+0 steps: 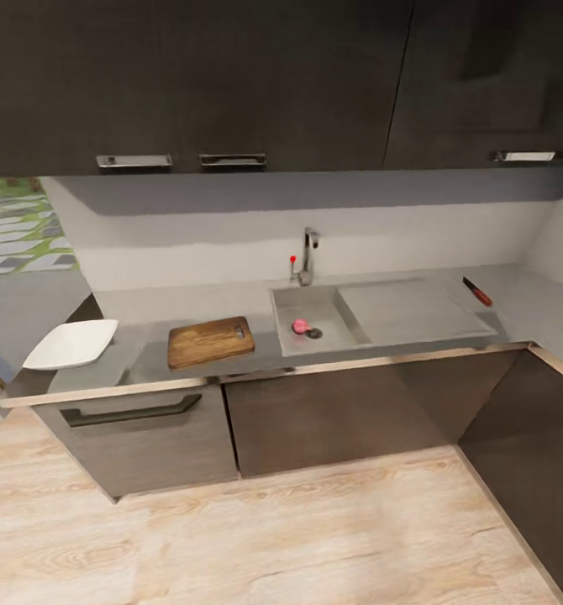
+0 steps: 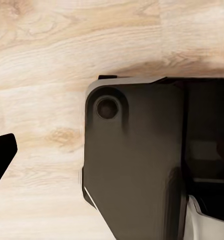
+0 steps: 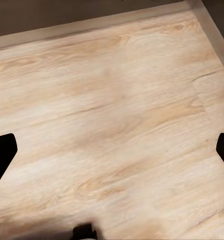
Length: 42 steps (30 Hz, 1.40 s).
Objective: In the kitchen, take the Vidalia onion out of the sink, dice it on the chopping board with the paring knife, put the diced onion into the bowl on the countertop, then place both the paring knife and the chopping board into the sink.
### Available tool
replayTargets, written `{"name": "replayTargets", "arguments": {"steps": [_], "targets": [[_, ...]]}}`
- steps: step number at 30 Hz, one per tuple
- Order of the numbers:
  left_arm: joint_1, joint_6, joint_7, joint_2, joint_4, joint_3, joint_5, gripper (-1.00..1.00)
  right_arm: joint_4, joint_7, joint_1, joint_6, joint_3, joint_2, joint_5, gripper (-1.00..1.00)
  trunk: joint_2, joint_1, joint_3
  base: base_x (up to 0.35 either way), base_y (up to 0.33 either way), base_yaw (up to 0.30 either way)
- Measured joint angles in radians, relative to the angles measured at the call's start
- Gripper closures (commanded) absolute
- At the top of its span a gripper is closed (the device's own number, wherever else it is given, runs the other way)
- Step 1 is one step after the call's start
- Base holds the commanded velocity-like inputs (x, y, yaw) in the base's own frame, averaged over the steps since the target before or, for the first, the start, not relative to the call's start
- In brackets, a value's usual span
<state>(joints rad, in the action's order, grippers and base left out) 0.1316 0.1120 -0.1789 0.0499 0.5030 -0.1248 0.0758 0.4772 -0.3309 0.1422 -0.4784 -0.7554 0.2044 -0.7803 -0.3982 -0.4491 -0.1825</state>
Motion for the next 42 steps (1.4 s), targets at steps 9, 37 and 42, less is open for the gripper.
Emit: {"name": "replayTargets", "arguments": {"steps": [9, 37, 42], "targets": [[0.0, 0.001, 0.0, 0.0, 0.0, 0.0, 0.0, -1.0, -0.018, 0.0, 0.0, 0.0, 0.0, -0.028, 0.006, -1.0, 0.0, 0.0, 0.004, 0.183, -0.216, 0.072], [0.0, 0.0, 0.0, 0.0, 0.001, 0.001, 0.0, -1.0, -0.026, 0.0, 0.001, -0.001, 0.0, -0.03, 0.006, -1.0, 0.0, 0.0, 0.007, 0.051, -0.283, 0.061], [0.0, 0.0, 0.0, 0.0, 0.001, 0.0, 0.0, -1.0, -0.026, 0.0, 0.0, -0.001, 0.0, -0.03, 0.006, -1.0, 0.0, 0.0, 0.007, -0.043, -0.208, 0.012]]}}
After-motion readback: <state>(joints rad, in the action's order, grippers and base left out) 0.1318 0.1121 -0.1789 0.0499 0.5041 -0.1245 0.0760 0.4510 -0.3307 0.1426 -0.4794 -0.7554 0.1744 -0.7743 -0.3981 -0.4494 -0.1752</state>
